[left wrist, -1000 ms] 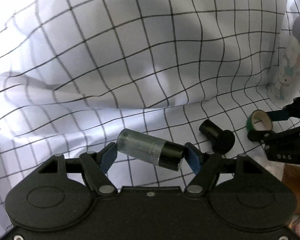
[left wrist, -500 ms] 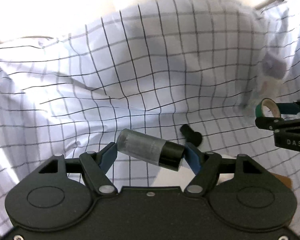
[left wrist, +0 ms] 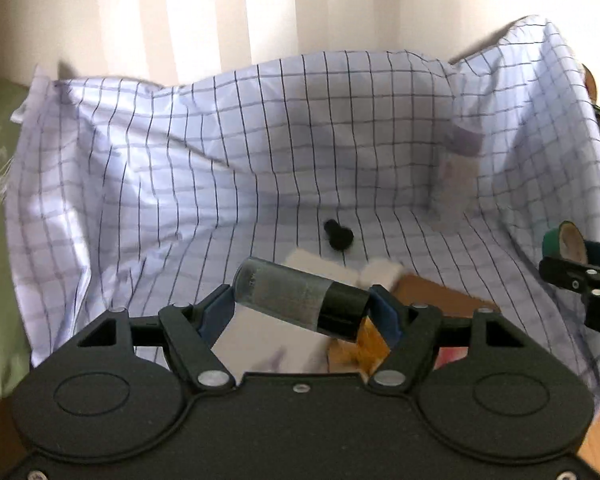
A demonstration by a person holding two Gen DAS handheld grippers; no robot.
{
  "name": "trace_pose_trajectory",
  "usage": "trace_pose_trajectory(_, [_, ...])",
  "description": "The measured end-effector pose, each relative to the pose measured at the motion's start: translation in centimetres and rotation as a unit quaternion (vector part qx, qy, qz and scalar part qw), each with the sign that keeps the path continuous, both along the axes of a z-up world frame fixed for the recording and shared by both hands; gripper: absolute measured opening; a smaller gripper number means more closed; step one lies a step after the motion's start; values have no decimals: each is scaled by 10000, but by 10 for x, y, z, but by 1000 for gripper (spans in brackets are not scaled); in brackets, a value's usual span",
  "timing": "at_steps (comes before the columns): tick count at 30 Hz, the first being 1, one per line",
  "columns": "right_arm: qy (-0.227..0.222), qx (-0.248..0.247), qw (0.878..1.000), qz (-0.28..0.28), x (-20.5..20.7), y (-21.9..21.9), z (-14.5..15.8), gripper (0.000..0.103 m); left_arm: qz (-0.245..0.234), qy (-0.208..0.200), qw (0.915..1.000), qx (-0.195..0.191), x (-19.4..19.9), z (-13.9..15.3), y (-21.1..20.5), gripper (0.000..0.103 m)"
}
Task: Organize soft objects
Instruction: 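Grasp the clear black-capped cylinder with left tool while right tool grasps green tape roll, then carry the cylinder and green tape roll back over the woven basket, then open left tool to drop cylinder while right tool drops green tape into basket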
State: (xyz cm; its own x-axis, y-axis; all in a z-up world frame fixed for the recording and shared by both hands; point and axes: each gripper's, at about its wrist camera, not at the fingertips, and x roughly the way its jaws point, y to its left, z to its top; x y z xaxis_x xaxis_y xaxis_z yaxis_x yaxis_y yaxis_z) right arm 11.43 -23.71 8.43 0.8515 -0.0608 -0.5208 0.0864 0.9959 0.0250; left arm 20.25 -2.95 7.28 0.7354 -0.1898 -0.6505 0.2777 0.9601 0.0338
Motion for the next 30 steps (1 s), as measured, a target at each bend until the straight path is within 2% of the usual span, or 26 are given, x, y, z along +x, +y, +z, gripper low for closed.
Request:
trace_pose_trajectory(9, [2,820,9961,-318,-99,9,-27,47,37,508,9981,-356,-74,-25,19,68])
trace_pose_trajectory(15, [64,985,9945,-355,-140,25,-42,47,46,769,9966,-310,-115,-54,15,68])
trace_pose_trajectory(24, [231,1031,9939,-317,-175,38,-55,48,309,1150,9926,-240,-145,-91,12,68])
trace_pose_trajectory(30, [474,886,9942,-382,-176,46,-68,48,425,1354,9898,-153,-152,-108,12,69])
